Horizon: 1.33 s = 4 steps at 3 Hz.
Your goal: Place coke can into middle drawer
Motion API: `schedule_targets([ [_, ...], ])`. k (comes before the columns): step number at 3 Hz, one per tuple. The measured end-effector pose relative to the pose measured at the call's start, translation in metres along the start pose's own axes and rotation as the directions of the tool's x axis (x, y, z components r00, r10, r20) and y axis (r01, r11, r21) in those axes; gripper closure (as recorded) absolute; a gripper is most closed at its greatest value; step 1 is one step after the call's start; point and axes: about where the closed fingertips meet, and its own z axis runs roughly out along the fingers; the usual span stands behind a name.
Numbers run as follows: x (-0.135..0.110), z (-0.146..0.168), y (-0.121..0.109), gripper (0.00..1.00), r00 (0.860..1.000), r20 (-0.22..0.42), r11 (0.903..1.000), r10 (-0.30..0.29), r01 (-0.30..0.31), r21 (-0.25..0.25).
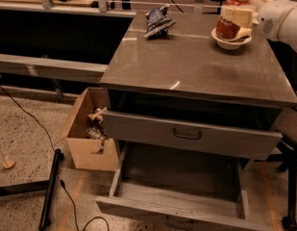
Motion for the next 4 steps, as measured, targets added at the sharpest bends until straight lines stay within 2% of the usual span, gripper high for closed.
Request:
schedule_targets([
  [1,0.028,-0.058,0.048,1.0,0.995,-0.062,0.9944,0.075,-0.079,-0.071],
  [2,0.055,-0.103,0.084,1.0,0.985,-0.116,0.9807,0.13,-0.145,-0.132],
  [3,0.061,-0.109,0.085,1.0,0.983,-0.126,0.9797,0.136,-0.152,-0.13],
  [4,0.06,-0.118,0.096,1.0,0.981,-0.136,0.9798,0.137,-0.154,-0.127],
])
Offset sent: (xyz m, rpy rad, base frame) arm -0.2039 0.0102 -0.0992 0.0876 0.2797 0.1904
